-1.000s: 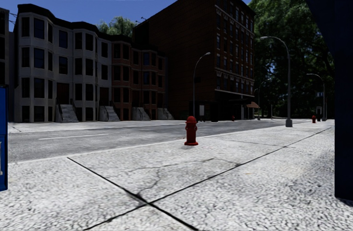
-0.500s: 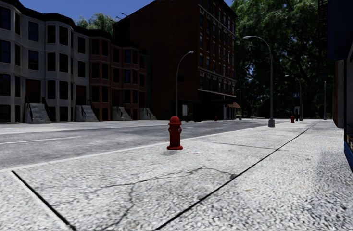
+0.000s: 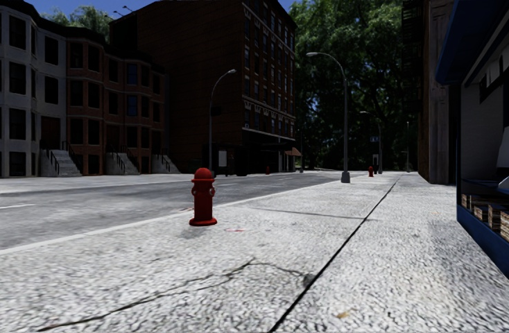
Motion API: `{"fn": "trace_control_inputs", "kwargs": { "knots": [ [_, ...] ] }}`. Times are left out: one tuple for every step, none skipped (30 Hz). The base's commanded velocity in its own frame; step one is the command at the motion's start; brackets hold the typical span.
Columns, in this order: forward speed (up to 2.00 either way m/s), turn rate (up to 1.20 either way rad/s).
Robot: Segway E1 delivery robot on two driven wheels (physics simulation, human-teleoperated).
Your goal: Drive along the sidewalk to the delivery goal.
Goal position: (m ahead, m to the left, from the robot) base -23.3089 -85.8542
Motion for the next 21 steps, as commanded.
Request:
{"fn": "trace_control_inputs", "kwargs": {
  "knots": [
    [1.27,0.0],
    [1.27,0.0],
    [1.27,0.0],
    [1.27,0.0],
    [1.27,0.0],
    [1.27,0.0],
    [1.27,0.0],
    [1.27,0.0],
    [1.27,-0.55],
    [1.27,-0.63],
    [1.27,-0.63],
    [1.27,-0.64],
    [1.27,0.0],
    [1.27,0.0],
    [1.27,0.0],
    [1.27,0.0],
    [1.27,0.0],
    [1.27,0.0],
    [1.27,-0.72],
    [1.27,-0.72],
    [1.27,-0.76]
  ]
}}
